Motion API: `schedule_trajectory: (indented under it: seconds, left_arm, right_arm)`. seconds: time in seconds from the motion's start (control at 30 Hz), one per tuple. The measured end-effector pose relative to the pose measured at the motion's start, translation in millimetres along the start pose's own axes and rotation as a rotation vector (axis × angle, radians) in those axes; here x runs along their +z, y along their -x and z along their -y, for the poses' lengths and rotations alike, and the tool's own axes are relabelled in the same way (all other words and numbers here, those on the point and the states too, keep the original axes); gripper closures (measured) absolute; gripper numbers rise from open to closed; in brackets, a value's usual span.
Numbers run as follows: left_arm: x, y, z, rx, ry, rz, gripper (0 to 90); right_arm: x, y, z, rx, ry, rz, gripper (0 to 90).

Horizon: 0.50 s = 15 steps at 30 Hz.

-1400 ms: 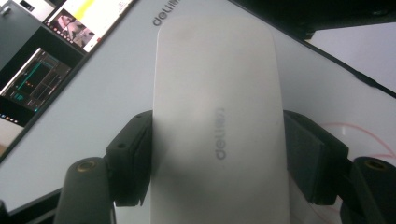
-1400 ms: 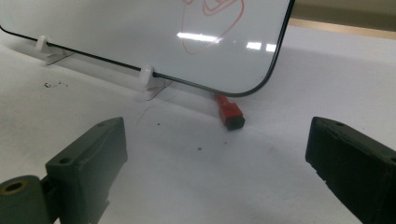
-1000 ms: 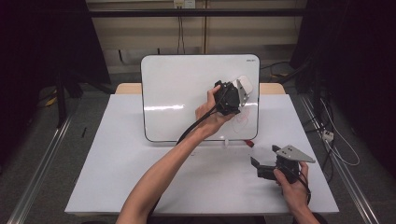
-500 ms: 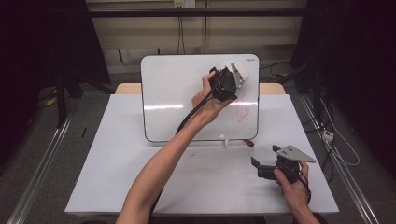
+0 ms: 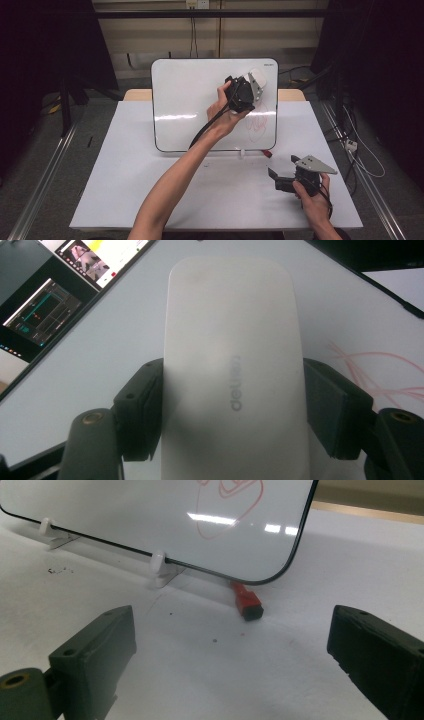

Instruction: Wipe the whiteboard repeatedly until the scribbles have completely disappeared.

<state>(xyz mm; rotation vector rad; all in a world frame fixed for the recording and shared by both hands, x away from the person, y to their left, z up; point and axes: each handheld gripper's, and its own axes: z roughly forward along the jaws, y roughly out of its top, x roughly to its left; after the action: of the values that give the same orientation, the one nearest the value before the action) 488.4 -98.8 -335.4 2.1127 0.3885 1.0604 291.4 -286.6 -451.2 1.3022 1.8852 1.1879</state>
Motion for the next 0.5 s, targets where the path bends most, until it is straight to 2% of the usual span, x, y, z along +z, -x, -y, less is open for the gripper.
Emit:
schedule_trajectory:
  seconds: [0.33,0.37,0.5]
  left_arm:
    - [-3.3,18.0,9.7,0.023,0.011,0.018,31.1]
    - [-3.6,18.5,10.2,0.015,0.016,0.023,31.1]
    - [-4.8,26.3,14.2,0.031,0.017,0.034,31.1]
  right_arm:
    - [0.3,-0.2,0.0,-0.001,-0.002,0.001,5.6]
    - [0.3,-0.2,0.0,0.000,-0.003,0.001,5.6]
    - [0.3,-0.2,0.0,-0.001,-0.001,0.001,5.6]
